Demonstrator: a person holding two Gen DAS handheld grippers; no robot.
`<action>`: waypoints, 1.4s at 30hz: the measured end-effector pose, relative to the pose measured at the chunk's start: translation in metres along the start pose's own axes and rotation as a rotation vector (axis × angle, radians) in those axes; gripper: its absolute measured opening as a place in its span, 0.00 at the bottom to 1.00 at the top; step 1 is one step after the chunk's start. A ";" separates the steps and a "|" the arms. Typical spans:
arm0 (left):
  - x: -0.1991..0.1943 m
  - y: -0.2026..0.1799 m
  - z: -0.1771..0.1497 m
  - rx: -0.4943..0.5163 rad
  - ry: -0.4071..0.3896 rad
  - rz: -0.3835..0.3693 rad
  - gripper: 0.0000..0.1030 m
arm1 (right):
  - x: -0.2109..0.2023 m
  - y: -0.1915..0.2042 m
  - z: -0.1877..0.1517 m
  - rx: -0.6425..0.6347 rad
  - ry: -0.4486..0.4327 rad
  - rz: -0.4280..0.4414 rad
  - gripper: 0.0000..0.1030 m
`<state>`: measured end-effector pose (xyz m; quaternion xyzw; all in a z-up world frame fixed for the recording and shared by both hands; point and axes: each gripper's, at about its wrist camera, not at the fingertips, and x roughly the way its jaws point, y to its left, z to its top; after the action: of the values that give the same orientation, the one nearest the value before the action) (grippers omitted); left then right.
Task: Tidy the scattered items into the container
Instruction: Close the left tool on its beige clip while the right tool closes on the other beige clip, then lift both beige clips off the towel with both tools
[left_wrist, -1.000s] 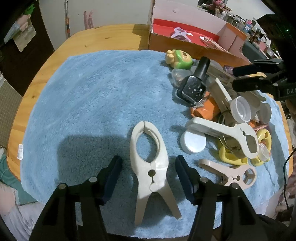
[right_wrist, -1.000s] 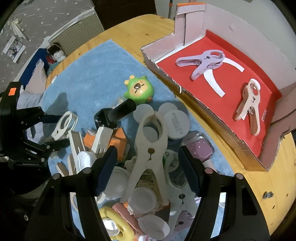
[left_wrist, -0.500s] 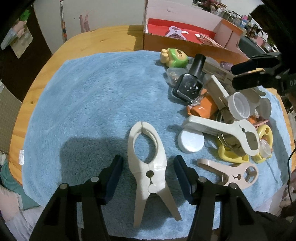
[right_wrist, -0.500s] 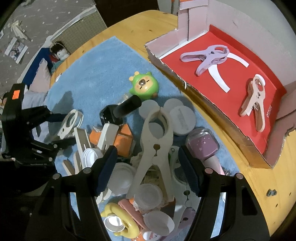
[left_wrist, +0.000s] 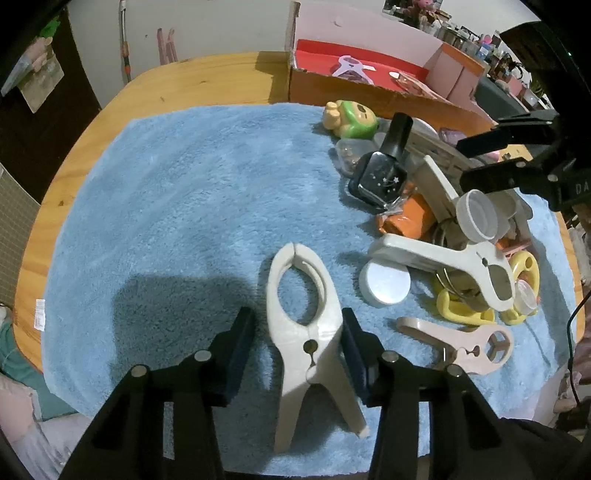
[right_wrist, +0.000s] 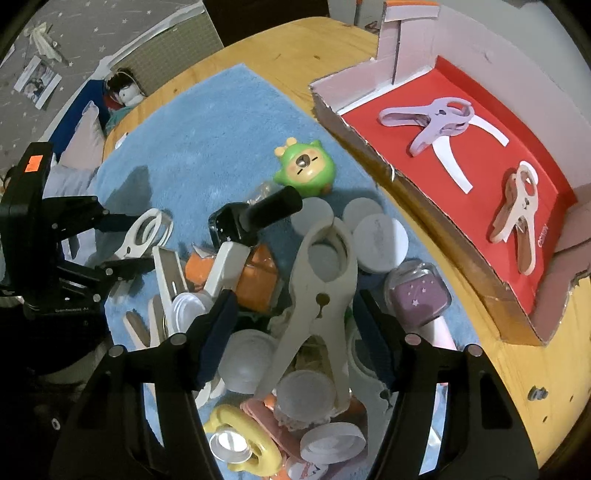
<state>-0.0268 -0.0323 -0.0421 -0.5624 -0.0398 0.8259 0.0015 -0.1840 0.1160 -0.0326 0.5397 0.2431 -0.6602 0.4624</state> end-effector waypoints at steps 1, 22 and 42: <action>0.000 0.000 0.000 0.006 -0.001 0.009 0.48 | 0.000 -0.001 0.000 0.005 -0.003 0.001 0.62; -0.003 -0.006 -0.002 0.020 -0.007 0.004 0.40 | 0.013 -0.007 -0.002 0.055 0.009 -0.027 0.38; -0.017 0.001 0.005 0.013 -0.036 -0.019 0.39 | -0.003 -0.014 -0.007 0.068 -0.033 -0.029 0.34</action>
<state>-0.0252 -0.0346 -0.0245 -0.5470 -0.0397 0.8361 0.0122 -0.1927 0.1288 -0.0341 0.5405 0.2207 -0.6834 0.4382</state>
